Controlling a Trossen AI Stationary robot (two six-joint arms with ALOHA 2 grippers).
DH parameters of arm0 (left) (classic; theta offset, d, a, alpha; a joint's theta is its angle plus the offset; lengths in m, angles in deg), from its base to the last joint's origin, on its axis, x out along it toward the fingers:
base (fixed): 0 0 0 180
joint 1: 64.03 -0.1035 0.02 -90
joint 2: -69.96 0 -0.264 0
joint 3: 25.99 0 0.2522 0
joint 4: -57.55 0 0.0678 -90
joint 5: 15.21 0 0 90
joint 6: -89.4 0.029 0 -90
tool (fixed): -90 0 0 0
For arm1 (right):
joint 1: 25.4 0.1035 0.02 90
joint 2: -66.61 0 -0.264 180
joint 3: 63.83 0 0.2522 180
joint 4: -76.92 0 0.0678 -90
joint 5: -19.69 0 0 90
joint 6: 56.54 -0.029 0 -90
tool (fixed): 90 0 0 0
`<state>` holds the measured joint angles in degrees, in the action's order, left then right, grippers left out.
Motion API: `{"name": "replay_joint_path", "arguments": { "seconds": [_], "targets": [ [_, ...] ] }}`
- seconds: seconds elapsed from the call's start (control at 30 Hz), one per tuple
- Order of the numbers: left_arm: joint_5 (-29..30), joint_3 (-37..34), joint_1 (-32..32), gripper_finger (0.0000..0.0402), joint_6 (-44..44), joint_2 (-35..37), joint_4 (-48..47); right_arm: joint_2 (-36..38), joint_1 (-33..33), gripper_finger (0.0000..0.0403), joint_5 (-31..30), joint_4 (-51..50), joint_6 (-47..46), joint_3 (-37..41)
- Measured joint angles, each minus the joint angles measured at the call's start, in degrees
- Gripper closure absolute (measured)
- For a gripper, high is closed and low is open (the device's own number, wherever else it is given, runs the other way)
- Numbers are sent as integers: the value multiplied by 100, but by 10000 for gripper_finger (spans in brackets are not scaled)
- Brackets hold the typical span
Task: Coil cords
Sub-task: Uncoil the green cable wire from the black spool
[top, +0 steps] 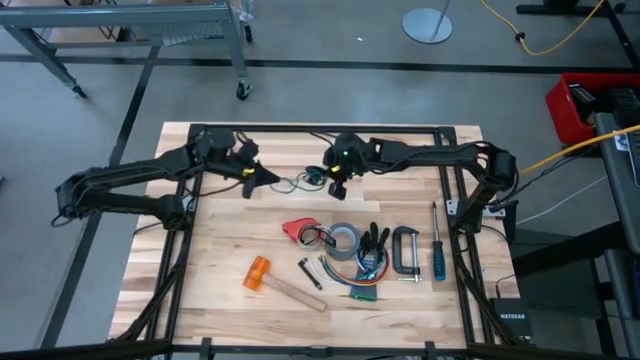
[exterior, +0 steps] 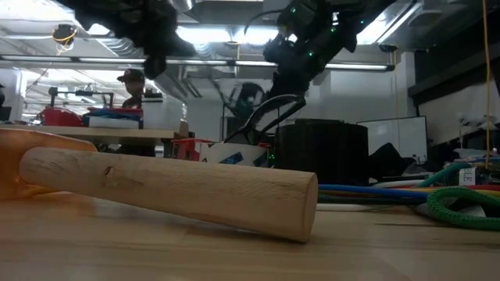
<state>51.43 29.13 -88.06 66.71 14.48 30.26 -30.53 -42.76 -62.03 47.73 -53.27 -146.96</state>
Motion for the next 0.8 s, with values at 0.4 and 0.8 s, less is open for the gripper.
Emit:
{"name": "replay_joint_path", "arguments": {
  "seconds": [0.4,0.8],
  "targets": [
    [18,-66,166,400,1,-91,-534,216,-222,402,-331,2780,-487,0],
    [-83,-68,824,400,-497,-777,1827,216,-267,402,-1902,2171,-12,-2]
  ]
}}
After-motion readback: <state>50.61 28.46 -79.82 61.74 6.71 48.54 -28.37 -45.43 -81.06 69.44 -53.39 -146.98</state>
